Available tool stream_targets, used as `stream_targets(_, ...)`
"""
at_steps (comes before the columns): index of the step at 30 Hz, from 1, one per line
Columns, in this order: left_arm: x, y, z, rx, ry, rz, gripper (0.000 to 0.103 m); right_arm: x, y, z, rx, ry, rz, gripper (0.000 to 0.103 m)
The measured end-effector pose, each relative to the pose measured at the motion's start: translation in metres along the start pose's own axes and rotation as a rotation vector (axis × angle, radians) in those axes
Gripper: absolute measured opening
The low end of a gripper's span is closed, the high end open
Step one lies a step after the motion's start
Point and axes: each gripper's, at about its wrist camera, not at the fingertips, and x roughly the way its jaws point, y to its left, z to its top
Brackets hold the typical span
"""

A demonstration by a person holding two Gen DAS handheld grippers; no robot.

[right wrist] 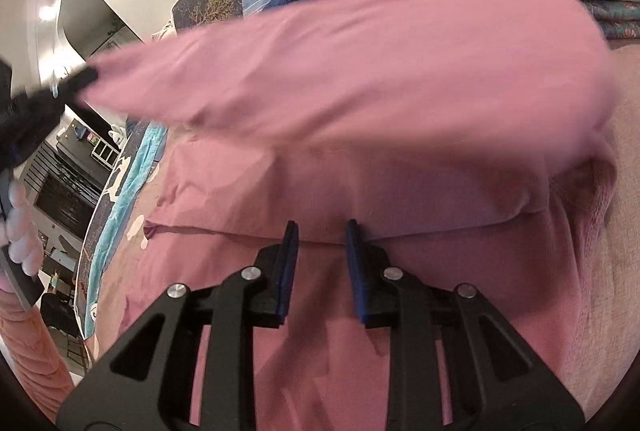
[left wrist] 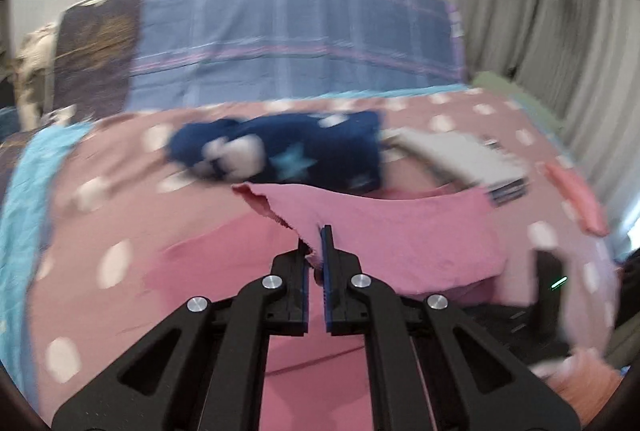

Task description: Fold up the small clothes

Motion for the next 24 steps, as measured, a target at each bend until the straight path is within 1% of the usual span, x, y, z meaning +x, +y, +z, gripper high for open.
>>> stream_targets(3,0.017,0.04,-0.028,-0.073,0.059,0.091,0.005,0.0,0.0,0.0,-0.003,0.002,-0.002,0.025)
stream_targets(5,0.031,0.064,-0.046,-0.103,0.104,0.114,0.005,0.001,0.001,0.0,-0.004,0.002,-0.003,0.025)
stream_targets(6,0.041,0.075,-0.056,-0.115,0.134,0.107,0.006,0.001,0.001,0.0,-0.005,0.002,-0.003,0.026)
stream_targets(7,0.051,0.082,-0.064,-0.125,0.159,0.1,0.01,0.001,0.001,0.001,-0.007,0.002,-0.004,0.026)
stream_targets(8,0.058,0.089,-0.07,-0.132,0.18,0.108,0.012,0.001,0.001,0.001,-0.008,0.002,-0.004,0.026)
stream_targets(9,0.062,0.094,-0.075,-0.137,0.195,0.14,0.014,0.001,0.001,0.001,-0.009,0.002,-0.002,0.027)
stream_targets(11,0.063,0.098,-0.077,-0.145,0.186,0.186,0.023,0.002,0.0,0.001,-0.009,0.003,0.002,0.029)
stream_targets(12,0.057,0.097,-0.073,-0.145,0.162,0.21,0.031,0.002,0.001,0.001,-0.012,0.004,0.004,0.029)
stream_targets(13,0.053,0.094,-0.07,-0.14,0.137,0.219,0.036,0.002,0.001,0.001,-0.016,0.005,0.004,0.03)
stream_targets(14,0.046,0.091,-0.067,-0.131,0.108,0.214,0.038,0.003,0.002,0.001,-0.021,0.005,0.005,0.033)
stream_targets(15,0.04,0.085,-0.063,-0.125,0.079,0.188,0.039,0.003,0.003,0.002,-0.026,0.006,0.004,0.034)
stream_targets(17,0.04,0.071,-0.057,-0.115,0.054,0.118,0.041,0.004,0.006,0.002,-0.041,0.005,-0.002,0.036)
stream_targets(18,0.046,0.061,-0.055,-0.1,0.051,0.074,0.042,0.004,0.007,0.002,-0.047,0.004,-0.004,0.037)
stream_targets(19,0.055,0.053,-0.056,-0.085,0.059,0.051,0.042,0.003,0.009,0.002,-0.054,0.001,-0.01,0.037)
stream_targets(20,0.071,0.045,-0.06,-0.071,0.09,0.039,0.042,0.001,0.01,0.001,-0.06,0.002,-0.016,0.037)
stream_targets(21,0.09,0.04,-0.067,-0.065,0.138,0.044,0.043,-0.002,0.014,0.0,-0.08,0.011,-0.037,0.037)
stream_targets(22,0.109,0.037,-0.078,-0.062,0.18,0.059,0.047,-0.006,0.017,-0.001,-0.101,0.019,-0.052,0.037)
stream_targets(23,0.115,0.032,-0.087,-0.042,0.14,0.085,0.049,-0.013,0.021,-0.003,-0.127,0.019,-0.053,0.037)
stream_targets(24,0.111,0.028,-0.087,-0.019,0.125,0.103,0.049,-0.027,0.022,-0.004,-0.154,0.006,-0.035,0.037)
